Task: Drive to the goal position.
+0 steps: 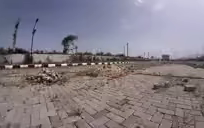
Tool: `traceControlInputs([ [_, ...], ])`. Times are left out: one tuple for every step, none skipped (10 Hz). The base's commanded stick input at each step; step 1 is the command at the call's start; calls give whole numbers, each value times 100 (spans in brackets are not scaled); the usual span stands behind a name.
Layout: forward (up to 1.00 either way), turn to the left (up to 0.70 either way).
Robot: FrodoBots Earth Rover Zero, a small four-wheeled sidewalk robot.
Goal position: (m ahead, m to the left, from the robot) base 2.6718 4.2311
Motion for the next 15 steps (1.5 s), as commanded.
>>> traceControlInputs([
  [100,-40],
  [100,-40],
  [100,-40],
  [100,-40],
  [100,-40],
  [100,-38],
  [100,-20],
  [100,-12],
  [100,0],
  [100,0],
  [100,0],
  [100,0],
  [100,0],
  [100,0],
  [100,0],
])
